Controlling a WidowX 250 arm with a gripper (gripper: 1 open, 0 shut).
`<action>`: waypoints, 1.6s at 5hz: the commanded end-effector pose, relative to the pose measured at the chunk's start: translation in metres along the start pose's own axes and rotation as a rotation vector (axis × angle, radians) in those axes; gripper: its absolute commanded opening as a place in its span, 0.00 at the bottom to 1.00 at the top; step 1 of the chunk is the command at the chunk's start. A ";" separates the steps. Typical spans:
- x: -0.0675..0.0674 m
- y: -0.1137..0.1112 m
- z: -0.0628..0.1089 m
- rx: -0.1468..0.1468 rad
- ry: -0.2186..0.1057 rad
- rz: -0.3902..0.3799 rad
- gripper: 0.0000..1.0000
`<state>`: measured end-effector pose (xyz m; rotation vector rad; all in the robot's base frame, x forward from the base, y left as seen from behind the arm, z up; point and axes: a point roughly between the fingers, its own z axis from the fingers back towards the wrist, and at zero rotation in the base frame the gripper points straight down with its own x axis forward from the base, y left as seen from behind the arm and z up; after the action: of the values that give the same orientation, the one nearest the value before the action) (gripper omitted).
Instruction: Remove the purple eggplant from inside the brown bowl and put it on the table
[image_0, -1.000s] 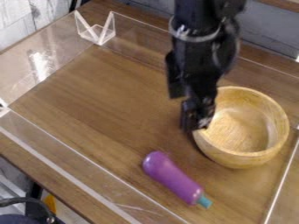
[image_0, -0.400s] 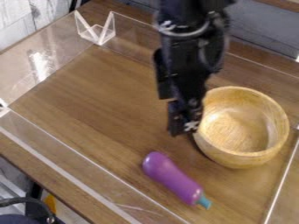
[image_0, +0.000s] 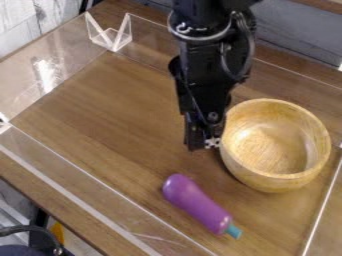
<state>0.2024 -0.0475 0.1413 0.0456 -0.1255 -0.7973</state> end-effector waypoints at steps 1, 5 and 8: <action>0.002 0.014 0.016 0.028 -0.047 0.056 1.00; -0.038 0.077 0.016 0.129 0.037 0.145 1.00; -0.029 0.075 0.006 0.146 0.036 0.040 1.00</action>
<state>0.2324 0.0256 0.1459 0.1787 -0.1287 -0.7404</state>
